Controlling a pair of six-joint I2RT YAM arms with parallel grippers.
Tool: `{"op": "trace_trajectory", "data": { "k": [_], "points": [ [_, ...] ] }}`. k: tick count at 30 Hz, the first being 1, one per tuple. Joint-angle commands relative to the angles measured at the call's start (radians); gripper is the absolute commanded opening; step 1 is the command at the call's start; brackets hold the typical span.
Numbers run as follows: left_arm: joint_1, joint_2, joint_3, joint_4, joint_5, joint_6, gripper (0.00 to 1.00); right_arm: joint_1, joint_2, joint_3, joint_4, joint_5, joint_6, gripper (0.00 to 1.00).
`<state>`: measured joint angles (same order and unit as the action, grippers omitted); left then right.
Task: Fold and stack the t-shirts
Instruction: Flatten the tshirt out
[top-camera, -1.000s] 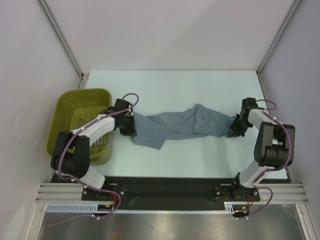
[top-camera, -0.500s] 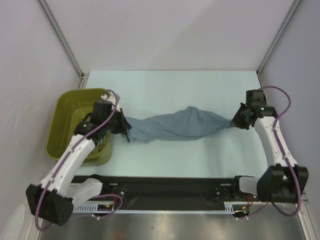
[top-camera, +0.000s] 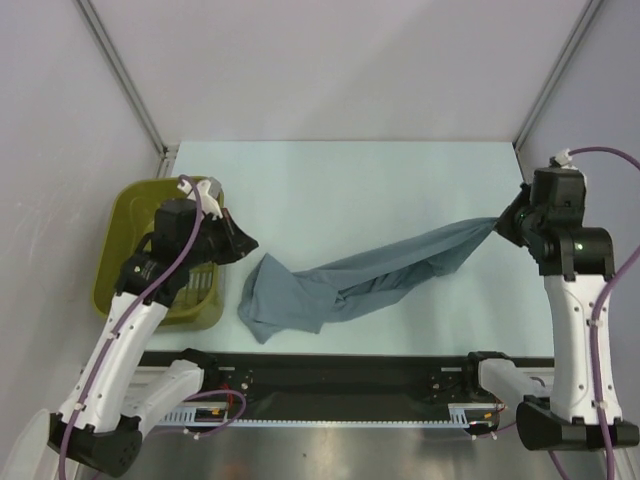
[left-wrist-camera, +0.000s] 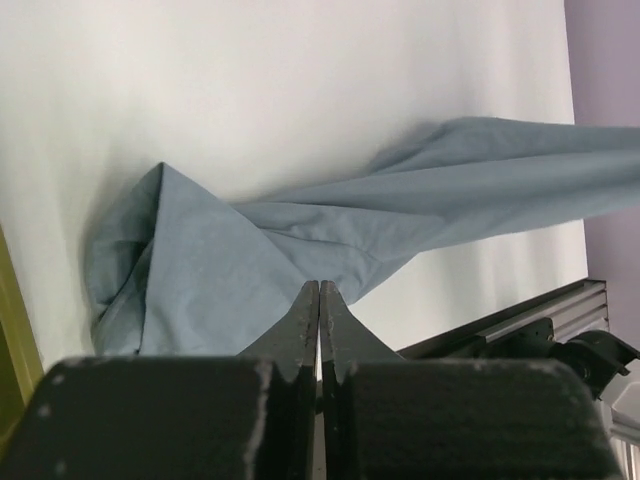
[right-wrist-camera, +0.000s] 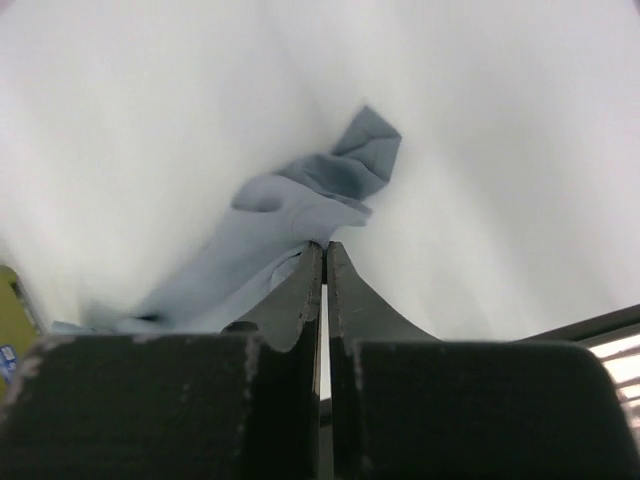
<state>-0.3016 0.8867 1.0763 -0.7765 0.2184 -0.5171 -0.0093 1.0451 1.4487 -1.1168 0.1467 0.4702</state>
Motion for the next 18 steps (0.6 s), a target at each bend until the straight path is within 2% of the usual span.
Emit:
{"op": "trace_trajectory", "data": {
  "k": [1,2,4,5,6,8,11,13,15,17,18],
  "points": [
    [-0.001,-0.026,0.042,-0.001,0.026,0.005,0.0,-0.008,-0.068,0.085,-0.044,0.07,-0.033,0.0],
    [-0.001,-0.016,0.034,0.003,0.036,0.008,0.0,-0.008,-0.069,0.075,-0.043,0.059,-0.035,0.0],
    [-0.007,0.026,-0.013,0.037,0.119,0.023,0.29,-0.008,-0.079,0.015,-0.008,-0.004,-0.027,0.0],
    [-0.023,0.044,-0.024,0.028,0.121,0.026,0.43,-0.009,-0.079,0.001,-0.002,-0.024,-0.016,0.0],
    [-0.084,0.064,-0.032,0.007,0.061,0.032,0.59,-0.009,-0.073,-0.02,0.003,-0.062,-0.005,0.0],
    [-0.148,0.139,-0.067,-0.053,0.003,0.04,0.77,-0.009,-0.065,-0.037,0.014,-0.082,-0.001,0.0],
    [-0.186,0.184,-0.162,-0.003,-0.106,0.074,0.77,-0.009,-0.066,-0.068,0.026,-0.096,-0.002,0.0],
    [-0.182,0.201,-0.197,0.081,-0.155,0.139,0.72,-0.009,-0.072,-0.086,0.034,-0.108,-0.001,0.0],
    [-0.157,0.27,-0.187,0.109,-0.208,0.217,0.72,-0.009,-0.069,-0.093,0.037,-0.121,-0.002,0.0],
    [-0.117,0.363,-0.142,0.109,-0.165,0.264,0.87,-0.009,-0.065,-0.09,0.035,-0.125,-0.011,0.0],
    [-0.072,0.391,-0.139,0.138,-0.122,0.302,0.88,-0.009,-0.063,-0.09,0.038,-0.127,-0.013,0.0]
  ]
}}
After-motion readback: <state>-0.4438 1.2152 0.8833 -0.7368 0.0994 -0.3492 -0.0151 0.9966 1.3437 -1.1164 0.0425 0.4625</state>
